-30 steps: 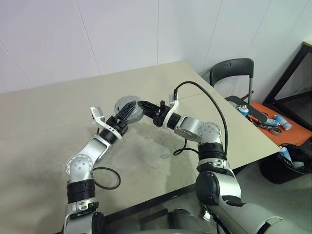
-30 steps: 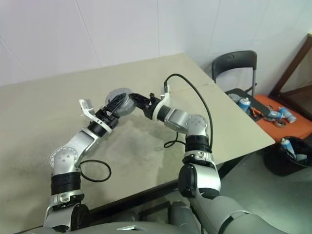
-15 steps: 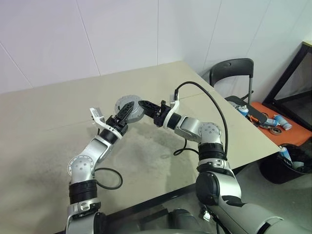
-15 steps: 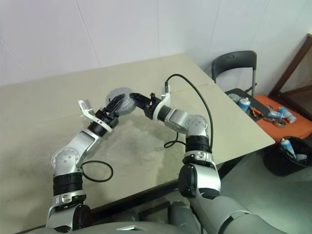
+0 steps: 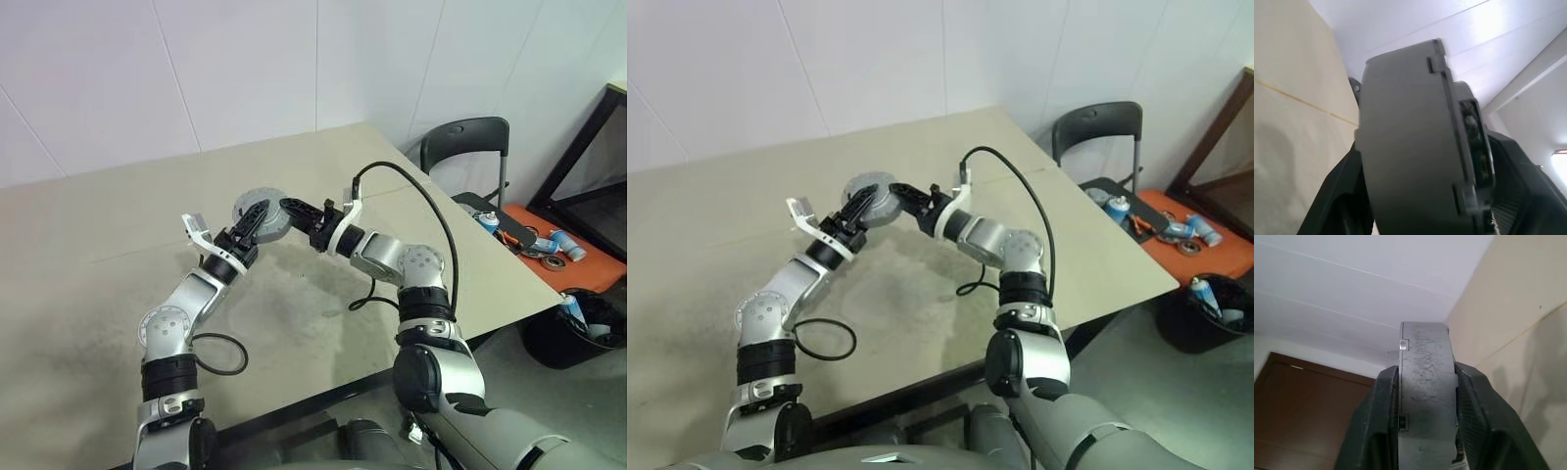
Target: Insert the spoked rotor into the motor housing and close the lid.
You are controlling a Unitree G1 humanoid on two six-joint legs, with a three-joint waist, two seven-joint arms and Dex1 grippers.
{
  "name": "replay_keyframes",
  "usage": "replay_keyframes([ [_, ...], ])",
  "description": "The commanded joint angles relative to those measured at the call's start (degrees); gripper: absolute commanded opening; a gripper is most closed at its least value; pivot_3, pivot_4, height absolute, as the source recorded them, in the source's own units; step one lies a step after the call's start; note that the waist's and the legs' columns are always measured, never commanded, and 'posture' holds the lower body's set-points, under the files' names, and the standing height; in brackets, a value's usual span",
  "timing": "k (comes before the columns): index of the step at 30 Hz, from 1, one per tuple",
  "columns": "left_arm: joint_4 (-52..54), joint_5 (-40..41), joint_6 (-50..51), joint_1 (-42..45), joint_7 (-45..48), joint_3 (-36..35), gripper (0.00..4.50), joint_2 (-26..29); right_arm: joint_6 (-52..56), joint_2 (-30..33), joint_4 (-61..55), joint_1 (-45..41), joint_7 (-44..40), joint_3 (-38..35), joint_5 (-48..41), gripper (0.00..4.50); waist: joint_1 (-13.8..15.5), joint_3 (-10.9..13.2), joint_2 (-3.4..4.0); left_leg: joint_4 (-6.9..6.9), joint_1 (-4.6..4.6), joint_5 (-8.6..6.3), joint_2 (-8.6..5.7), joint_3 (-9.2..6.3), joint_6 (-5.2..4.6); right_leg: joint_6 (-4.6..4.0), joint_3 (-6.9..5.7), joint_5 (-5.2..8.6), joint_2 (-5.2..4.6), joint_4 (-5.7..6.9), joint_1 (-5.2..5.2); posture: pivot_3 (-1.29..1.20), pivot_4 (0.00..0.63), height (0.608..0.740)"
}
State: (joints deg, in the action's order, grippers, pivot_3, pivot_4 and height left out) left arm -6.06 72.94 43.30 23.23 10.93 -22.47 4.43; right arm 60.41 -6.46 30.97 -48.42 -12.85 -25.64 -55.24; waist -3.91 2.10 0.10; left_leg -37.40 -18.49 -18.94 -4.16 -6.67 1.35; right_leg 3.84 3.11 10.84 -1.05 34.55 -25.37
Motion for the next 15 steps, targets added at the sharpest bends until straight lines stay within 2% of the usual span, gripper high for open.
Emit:
replay_keyframes([
  [1, 1.17, -1.75, -0.69, 1.82, -1.09, 0.39, 2.25, 0.50, 1.17, -1.57, -1.94, -1.40, -0.69, 1.57, -1.15, 2.83, 0.08, 0.00, 0.00, -0.01, -0.01, 0.01, 0.00, 0.00, 0.02, 0.00, 0.00, 0.00, 0.00, 0.00, 0.00, 0.00, 0.000, 0.740],
  [8, 1.84, -2.33, 0.13, 1.33, -1.04, -0.05, 2.15, 0.69, -0.33, -1.47, -2.63, -0.97, -0.18, 3.05, 1.23, 2.84, 0.08, 0.00, -0.01, -0.05, -0.01, 0.01, 0.00, 0.02, 0.02, -0.01, 0.00, -0.01, 0.00, 0.06, -0.01, 0.00, 0.000, 0.740],
  [12, 2.09, -2.61, 0.15, 1.34, -1.36, -0.18, 2.15, 0.38, 1.00, -1.37, -1.21, -1.45, -0.24, 2.17, -0.12, 3.97, 0.09, 0.00, -0.01, -0.06, 0.00, 0.01, -0.01, 0.02, 0.02, -0.01, 0.00, -0.01, 0.00, 0.07, -0.01, 0.00, 0.000, 0.740],
  [15, 2.01, -3.19, 0.06, 1.48, -1.41, -0.28, 2.15, 0.35, 0.38, -1.25, -0.75, -1.50, -0.14, 1.91, 0.00, 3.97, 0.05, 0.00, -0.01, -0.07, 0.00, 0.01, -0.01, 0.02, 0.02, -0.01, 0.00, -0.01, 0.00, 0.07, -0.01, 0.00, 0.000, 0.740],
])
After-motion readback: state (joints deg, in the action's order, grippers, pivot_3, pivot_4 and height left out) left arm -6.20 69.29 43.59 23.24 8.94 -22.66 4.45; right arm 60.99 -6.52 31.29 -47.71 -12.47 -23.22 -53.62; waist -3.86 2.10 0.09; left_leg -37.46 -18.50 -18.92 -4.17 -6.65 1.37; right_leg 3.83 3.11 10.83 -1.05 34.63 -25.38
